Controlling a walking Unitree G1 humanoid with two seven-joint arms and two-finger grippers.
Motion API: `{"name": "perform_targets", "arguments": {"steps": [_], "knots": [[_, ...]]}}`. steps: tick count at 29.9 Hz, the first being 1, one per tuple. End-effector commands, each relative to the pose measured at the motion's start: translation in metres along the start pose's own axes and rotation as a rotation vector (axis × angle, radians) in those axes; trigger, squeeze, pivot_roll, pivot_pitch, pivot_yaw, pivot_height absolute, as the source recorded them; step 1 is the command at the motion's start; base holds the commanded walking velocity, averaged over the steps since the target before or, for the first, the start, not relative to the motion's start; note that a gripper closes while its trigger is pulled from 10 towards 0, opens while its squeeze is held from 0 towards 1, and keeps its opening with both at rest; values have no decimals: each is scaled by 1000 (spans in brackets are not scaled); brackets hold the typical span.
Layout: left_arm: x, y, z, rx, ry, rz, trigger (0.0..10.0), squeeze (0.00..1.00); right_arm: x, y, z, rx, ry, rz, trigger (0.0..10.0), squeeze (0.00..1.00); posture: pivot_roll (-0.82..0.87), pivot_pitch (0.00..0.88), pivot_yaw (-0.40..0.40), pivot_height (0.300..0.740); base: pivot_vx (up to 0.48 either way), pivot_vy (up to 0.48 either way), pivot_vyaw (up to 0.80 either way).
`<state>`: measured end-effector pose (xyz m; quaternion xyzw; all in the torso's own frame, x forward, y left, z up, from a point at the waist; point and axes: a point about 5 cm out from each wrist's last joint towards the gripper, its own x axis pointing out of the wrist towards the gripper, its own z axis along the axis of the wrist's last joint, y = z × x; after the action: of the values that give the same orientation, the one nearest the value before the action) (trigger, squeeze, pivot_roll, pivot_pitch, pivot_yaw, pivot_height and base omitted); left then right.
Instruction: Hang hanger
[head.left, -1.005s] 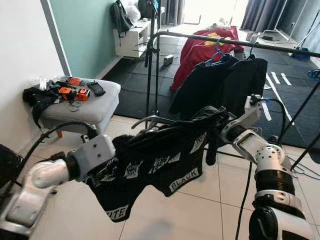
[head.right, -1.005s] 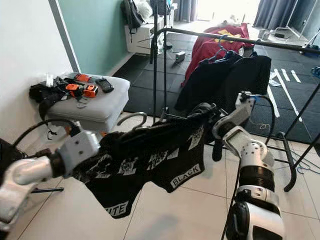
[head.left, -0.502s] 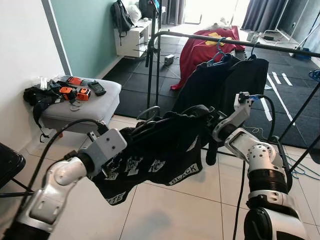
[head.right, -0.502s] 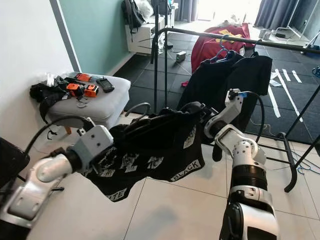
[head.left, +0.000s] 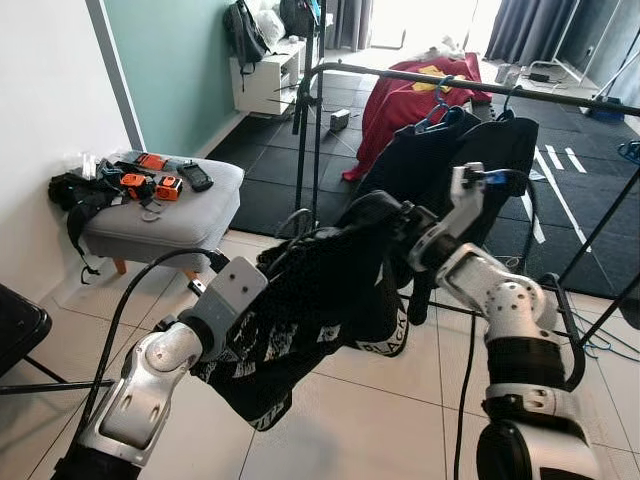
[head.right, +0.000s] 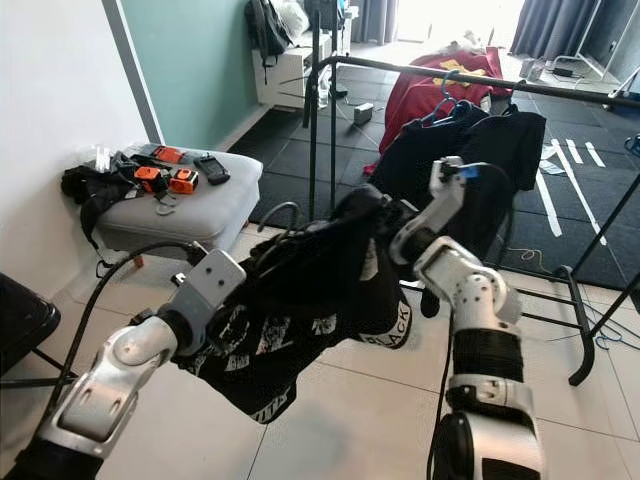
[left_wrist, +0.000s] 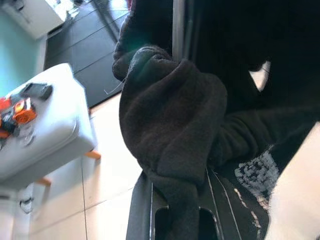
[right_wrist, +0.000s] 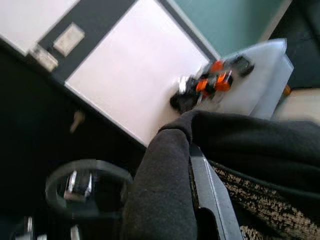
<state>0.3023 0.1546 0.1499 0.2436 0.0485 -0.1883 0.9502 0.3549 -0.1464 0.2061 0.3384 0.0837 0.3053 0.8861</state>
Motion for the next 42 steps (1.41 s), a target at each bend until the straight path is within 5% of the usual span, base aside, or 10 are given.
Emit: {"name": "perform_targets", "arguments": {"steps": [1,2,3,6,7,8,22,32,36,42], "knots": [[0,13,-2,-37,16,73,10000,0,0,3,-8,-34,62,11,4235,0,-53,13,-39,740,0,0,0],[0,13,-2,-37,16,73,10000,0,0,3,-8,-34,62,11,4235,0,-53,13,-39,740,0,0,0],[0,18,-1,-70,10,114,10000,0,-2,1,-17,-66,120,-3,6235,0,-54,12,-39,740,0,0,0],[0,18,-1,-70,10,114,10000,0,-2,1,-17,-66,120,-3,6235,0,-54,12,-39,740,0,0,0],[2,23,4,-109,-15,155,10000,0,-7,-3,-35,-119,249,-15,10000,376,-57,1,-38,740,0,0,0],[3,26,9,-142,-46,187,10000,0,-15,-7,-52,-169,371,-23,10000,1000,-58,0,-32,740,0,0,0],[-3,37,27,-254,-200,182,10000,0,-45,1,-67,-315,512,181,10000,1000,-53,0,-31,740,0,0,0],[-16,44,31,-176,-263,64,10000,0,-70,23,-26,-357,385,431,10000,1000,-57,0,-29,740,0,0,0],[-37,34,35,-23,-282,-260,10000,0,-85,30,20,-491,296,496,10000,1000,-53,1,-31,740,0,0,0],[-46,27,33,47,-249,-400,10000,0,-90,41,35,-562,292,557,10000,1000,-53,2,-31,740,0,0,0]]}}
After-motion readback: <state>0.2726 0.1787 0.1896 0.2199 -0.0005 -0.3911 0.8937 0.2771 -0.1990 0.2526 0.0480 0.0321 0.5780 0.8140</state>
